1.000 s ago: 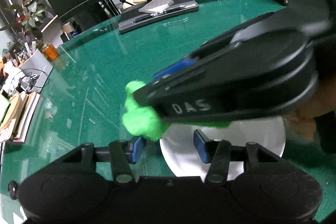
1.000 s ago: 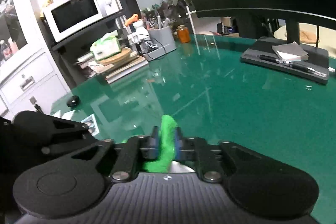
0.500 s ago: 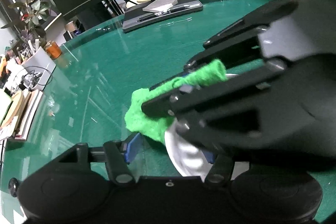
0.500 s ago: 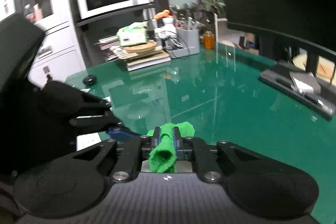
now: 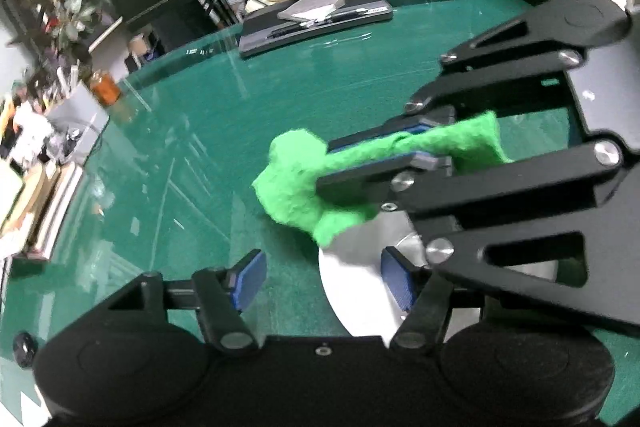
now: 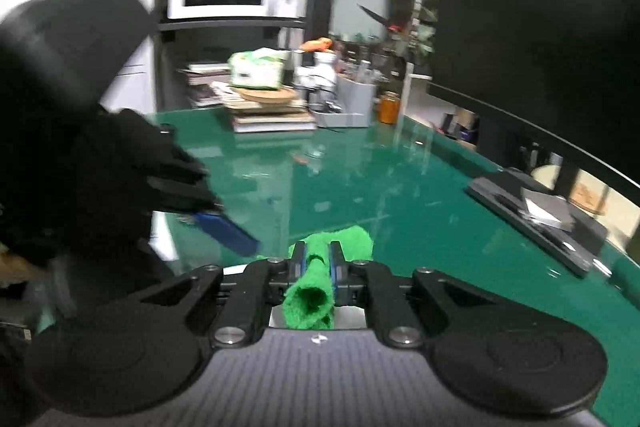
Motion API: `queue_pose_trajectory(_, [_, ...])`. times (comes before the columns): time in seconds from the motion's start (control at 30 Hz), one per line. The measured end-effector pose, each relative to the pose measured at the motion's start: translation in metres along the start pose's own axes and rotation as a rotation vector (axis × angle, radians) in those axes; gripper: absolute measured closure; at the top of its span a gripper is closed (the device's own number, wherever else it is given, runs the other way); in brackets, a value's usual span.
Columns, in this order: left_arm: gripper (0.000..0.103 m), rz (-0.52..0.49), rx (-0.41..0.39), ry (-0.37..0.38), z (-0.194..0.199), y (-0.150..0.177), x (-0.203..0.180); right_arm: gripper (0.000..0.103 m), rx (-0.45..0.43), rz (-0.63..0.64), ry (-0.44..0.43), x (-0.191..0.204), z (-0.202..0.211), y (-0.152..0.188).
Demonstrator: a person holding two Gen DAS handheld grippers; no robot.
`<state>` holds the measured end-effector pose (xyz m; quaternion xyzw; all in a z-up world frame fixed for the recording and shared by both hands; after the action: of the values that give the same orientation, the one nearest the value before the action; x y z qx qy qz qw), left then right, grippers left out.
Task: Clean bowl
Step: 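Rub the cloth inside the bowl with the right tool while the left tool holds it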
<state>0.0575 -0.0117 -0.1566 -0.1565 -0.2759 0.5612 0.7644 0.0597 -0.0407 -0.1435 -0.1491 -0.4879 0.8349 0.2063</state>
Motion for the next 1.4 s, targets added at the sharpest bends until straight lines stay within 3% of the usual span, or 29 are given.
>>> queue_pose_trajectory(0.13, [0.043,0.004,0.002,0.006,0.001,0.0,-0.001,0.093,0.009,-0.028,0.041,-0.016,-0.001,0.003])
queue_pose_trajectory(0.27, [0.061,-0.007,-0.005,0.025,0.003,0.0,-0.006,0.093,0.02,-0.063,0.052,-0.021,-0.001,0.003])
queue_pose_trajectory(0.4, [0.071,-0.035,-0.011,0.03,0.005,0.0,-0.013,0.093,0.007,-0.109,-0.016,-0.008,-0.005,-0.001])
queue_pose_trajectory(0.73, [0.071,-0.029,-0.011,0.037,0.005,0.001,-0.014,0.092,0.025,-0.172,0.066,-0.03,0.004,0.008])
queue_pose_trajectory(0.93, [0.071,-0.039,-0.009,0.034,0.005,0.001,-0.014,0.092,0.012,-0.16,0.0,-0.005,-0.004,0.002])
queue_pose_trajectory(1.2, [0.071,-0.041,-0.01,0.031,0.006,0.001,-0.015,0.092,0.019,-0.183,0.034,-0.016,0.002,0.005])
queue_pose_trajectory(1.4, [0.071,-0.051,-0.008,0.026,0.006,0.0,-0.017,0.092,0.015,-0.166,-0.021,0.001,-0.003,0.002])
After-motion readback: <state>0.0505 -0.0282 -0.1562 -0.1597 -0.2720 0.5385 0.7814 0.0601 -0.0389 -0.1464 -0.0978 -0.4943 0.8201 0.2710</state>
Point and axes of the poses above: each gripper's, at about its wrist camera, not at the fingertips, and z roughly against the way its jaws point, x to its left, y to its underside, the point moved 9 cm from there along -z, roughly the way its jaws point
